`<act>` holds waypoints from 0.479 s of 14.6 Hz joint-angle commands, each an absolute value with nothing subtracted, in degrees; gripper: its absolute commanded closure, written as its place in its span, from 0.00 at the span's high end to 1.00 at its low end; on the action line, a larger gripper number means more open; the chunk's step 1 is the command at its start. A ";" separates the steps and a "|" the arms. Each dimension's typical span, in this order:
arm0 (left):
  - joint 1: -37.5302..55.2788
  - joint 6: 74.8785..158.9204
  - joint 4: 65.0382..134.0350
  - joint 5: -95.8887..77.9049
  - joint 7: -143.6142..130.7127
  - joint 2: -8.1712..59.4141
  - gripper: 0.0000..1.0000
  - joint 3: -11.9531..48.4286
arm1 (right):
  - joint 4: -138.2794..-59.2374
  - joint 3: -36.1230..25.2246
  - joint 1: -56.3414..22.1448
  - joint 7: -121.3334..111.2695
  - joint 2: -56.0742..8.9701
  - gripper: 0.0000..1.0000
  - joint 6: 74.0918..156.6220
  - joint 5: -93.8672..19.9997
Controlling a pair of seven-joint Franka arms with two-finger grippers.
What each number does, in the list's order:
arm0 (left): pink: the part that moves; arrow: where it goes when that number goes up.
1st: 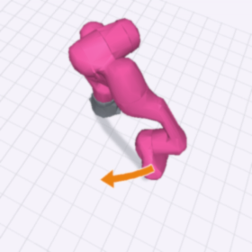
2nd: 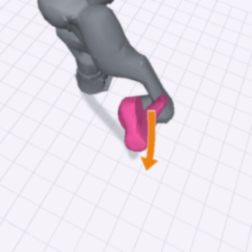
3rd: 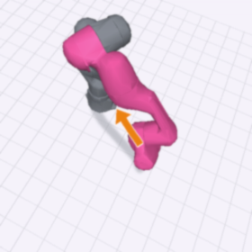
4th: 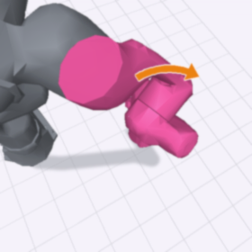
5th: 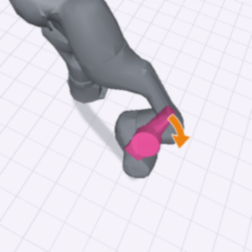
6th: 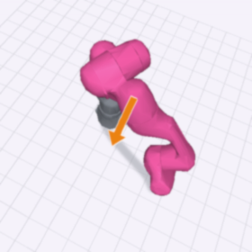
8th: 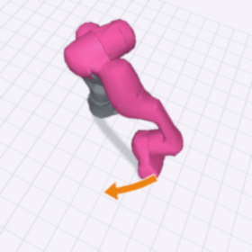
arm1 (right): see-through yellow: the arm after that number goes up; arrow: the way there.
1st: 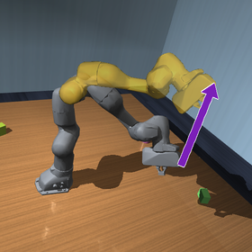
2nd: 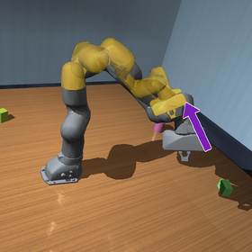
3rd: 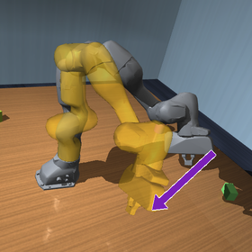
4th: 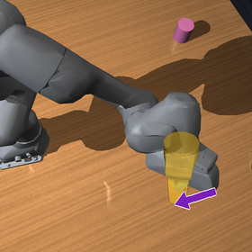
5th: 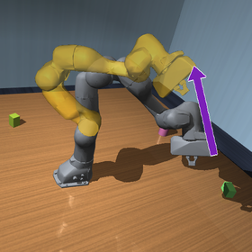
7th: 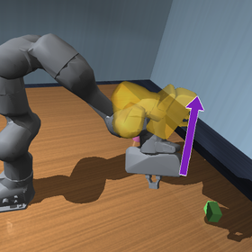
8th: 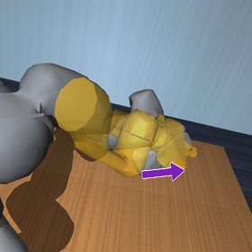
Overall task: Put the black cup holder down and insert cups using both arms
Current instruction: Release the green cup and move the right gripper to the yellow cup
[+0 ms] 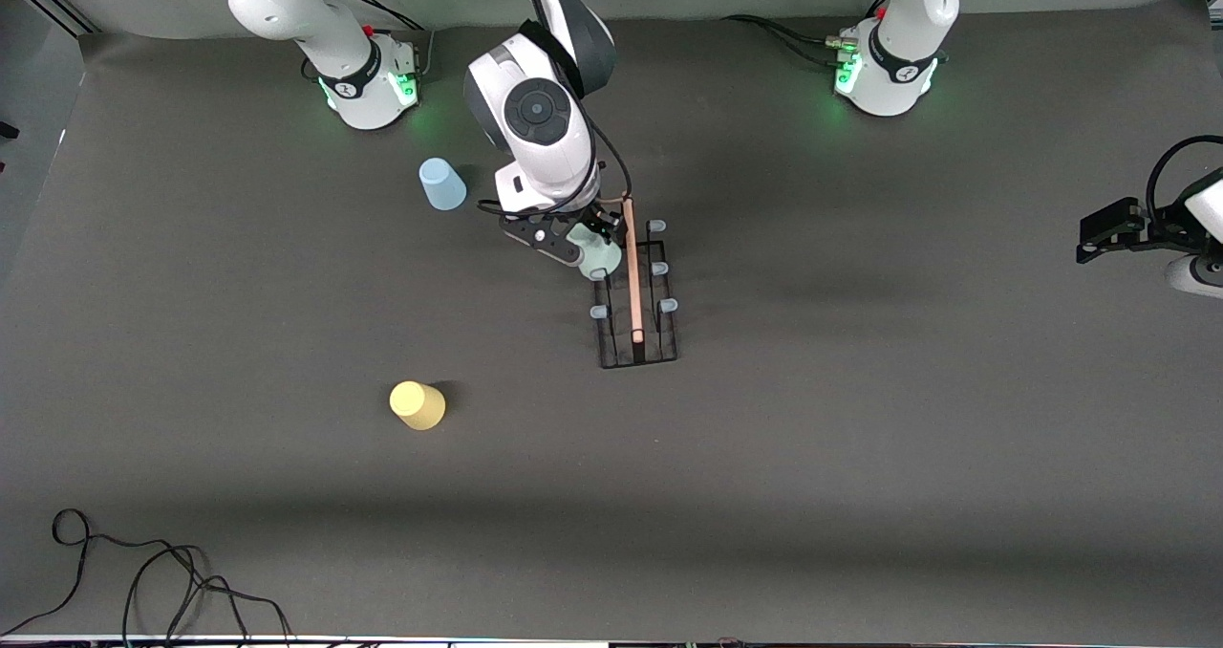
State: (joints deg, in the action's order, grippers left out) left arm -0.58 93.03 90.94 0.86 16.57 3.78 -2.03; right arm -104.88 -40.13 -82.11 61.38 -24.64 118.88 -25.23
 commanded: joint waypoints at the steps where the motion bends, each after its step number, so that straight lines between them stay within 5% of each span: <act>1: -0.79 92.29 90.18 0.26 16.35 3.87 1.00 -1.93 | -102.14 -41.74 -81.22 61.17 -23.91 0.91 117.17 -26.28; 7: -0.79 92.29 90.26 0.26 16.35 3.87 1.00 -1.93 | -92.91 -42.28 -70.42 51.01 -23.47 0.93 105.74 -25.49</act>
State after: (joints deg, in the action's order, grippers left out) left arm -0.58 93.03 90.94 0.85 16.57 3.79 -2.04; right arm -95.95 -42.48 -74.42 55.98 -23.63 109.46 -25.20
